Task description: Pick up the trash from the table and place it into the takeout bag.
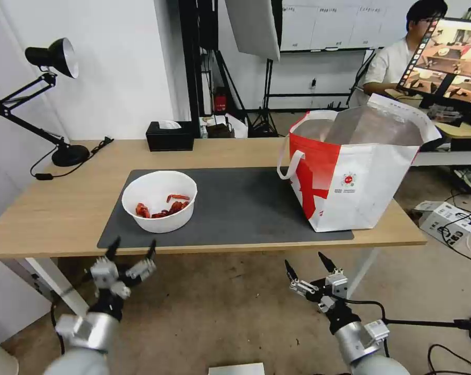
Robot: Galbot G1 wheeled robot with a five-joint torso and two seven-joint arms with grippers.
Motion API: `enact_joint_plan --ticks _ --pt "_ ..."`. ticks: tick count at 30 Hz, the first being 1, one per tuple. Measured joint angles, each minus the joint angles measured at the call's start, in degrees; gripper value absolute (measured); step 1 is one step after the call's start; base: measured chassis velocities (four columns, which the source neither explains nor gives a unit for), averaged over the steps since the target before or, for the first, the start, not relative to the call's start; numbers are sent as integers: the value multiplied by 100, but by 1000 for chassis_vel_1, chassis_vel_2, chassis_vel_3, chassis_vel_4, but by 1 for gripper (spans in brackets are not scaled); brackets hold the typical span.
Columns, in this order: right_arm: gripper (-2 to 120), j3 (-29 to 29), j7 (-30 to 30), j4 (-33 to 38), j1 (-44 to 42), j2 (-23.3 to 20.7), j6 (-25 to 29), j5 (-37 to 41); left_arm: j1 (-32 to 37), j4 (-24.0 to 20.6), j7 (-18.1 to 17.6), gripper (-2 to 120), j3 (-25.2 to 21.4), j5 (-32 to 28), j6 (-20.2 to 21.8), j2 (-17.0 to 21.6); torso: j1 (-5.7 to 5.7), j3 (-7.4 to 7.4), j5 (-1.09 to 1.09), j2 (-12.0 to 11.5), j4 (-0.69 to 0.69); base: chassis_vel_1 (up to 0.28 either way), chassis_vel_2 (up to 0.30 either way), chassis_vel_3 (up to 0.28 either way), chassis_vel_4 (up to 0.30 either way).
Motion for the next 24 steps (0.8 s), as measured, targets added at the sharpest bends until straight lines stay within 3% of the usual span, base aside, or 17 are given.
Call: enact_joint_plan --ticks 1,5,6,9,13,18,21,24 --pt "100 0 0 0 0 0 0 0 0 0 0 100 0 0 0 0 0 0 0 0 0 0 0 0 0" --pt "100 0 -1 3 2 -2 -3 2 -560 302 -68 100 51 -549 119 797 0 0 -2 0 1 0 0 0 0" --pt "100 0 -1 3 2 -2 -3 2 -560 302 -68 100 51 -549 119 797 0 0 -2 0 1 0 0 0 0" --pt "100 1 -1 3 2 -3 -3 3 -1208 614 -77 100 262 -916 184 1292 0 0 -2 0 0 0 0 0 0" --pt "100 1 -2 4 4 -4 -3 5 -1757 878 -85 100 550 -1223 268 1652 0 0 0 -1 -1 0 0 0 0" --pt "100 1 -3 4 5 -4 -4 7 -1887 1014 -84 100 578 -1499 392 1868 0 0 -1 -1 1 0 0 0 0" --pt "100 1 -4 4 5 -4 -4 8 -1950 1049 -90 100 577 -1788 696 2017 0 0 -1 0 2 0 0 0 0" --pt "100 2 -5 5 5 -4 -4 8 -2069 995 -201 100 517 -2468 1590 2277 0 0 0 -1 0 0 0 0 0"
